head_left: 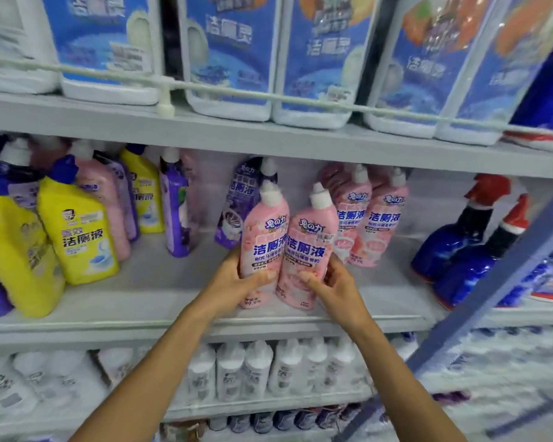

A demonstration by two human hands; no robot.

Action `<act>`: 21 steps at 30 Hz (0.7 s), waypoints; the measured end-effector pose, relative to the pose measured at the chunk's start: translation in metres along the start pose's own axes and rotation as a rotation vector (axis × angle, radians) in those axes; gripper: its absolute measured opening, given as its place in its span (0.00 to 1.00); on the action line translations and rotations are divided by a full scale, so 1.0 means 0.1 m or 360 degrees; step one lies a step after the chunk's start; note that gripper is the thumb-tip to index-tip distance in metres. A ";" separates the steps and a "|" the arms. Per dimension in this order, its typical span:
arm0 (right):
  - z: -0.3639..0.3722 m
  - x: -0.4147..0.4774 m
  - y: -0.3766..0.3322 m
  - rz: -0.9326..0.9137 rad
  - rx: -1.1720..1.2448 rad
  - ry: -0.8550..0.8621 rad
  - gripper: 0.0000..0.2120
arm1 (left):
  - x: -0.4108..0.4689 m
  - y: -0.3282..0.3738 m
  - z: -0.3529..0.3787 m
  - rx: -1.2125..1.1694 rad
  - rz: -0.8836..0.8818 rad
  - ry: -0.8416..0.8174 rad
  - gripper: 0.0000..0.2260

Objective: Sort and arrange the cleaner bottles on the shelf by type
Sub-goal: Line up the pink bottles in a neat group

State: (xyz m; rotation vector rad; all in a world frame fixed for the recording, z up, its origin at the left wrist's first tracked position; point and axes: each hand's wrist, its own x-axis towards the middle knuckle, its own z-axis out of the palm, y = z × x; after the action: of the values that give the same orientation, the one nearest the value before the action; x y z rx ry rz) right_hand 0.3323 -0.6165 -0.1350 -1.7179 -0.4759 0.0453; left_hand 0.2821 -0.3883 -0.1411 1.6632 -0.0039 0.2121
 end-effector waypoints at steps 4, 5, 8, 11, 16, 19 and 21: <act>-0.69 0.00 0.20 -0.0022 -0.0003 0.0083 0.22 | 0.15 0.08 0.62 -0.0044 -0.0020 -0.0064 0.22; -0.86 0.00 0.23 -0.0024 -0.0033 0.0093 0.21 | 0.20 0.10 0.77 -0.0026 -0.0035 -0.0081 0.21; -1.32 0.06 0.34 -0.0024 -0.0119 0.0134 0.19 | 0.38 0.14 1.16 0.0075 -0.0029 -0.0066 0.21; -1.60 0.11 0.43 -0.0014 -0.0176 0.0265 0.24 | 0.53 0.16 1.48 0.0164 -0.0017 0.0103 0.19; -1.75 0.20 0.47 -0.0046 -0.0426 0.0442 0.20 | 0.72 0.06 1.70 0.0469 -0.0030 0.0494 0.17; -1.75 0.30 0.51 -0.0064 -0.0444 0.0441 0.18 | 0.78 0.03 1.72 0.0471 -0.0041 0.0498 0.18; -1.72 0.36 0.52 -0.0085 -0.0424 0.0444 0.19 | 0.81 -0.02 1.74 0.0459 -0.0027 0.0523 0.21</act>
State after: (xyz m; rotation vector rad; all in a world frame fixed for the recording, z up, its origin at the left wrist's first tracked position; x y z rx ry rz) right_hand 0.4302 -0.7713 -0.1402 -1.9343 -0.3299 -0.3049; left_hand 0.3858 -0.5493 -0.1465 1.8954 0.3010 0.4896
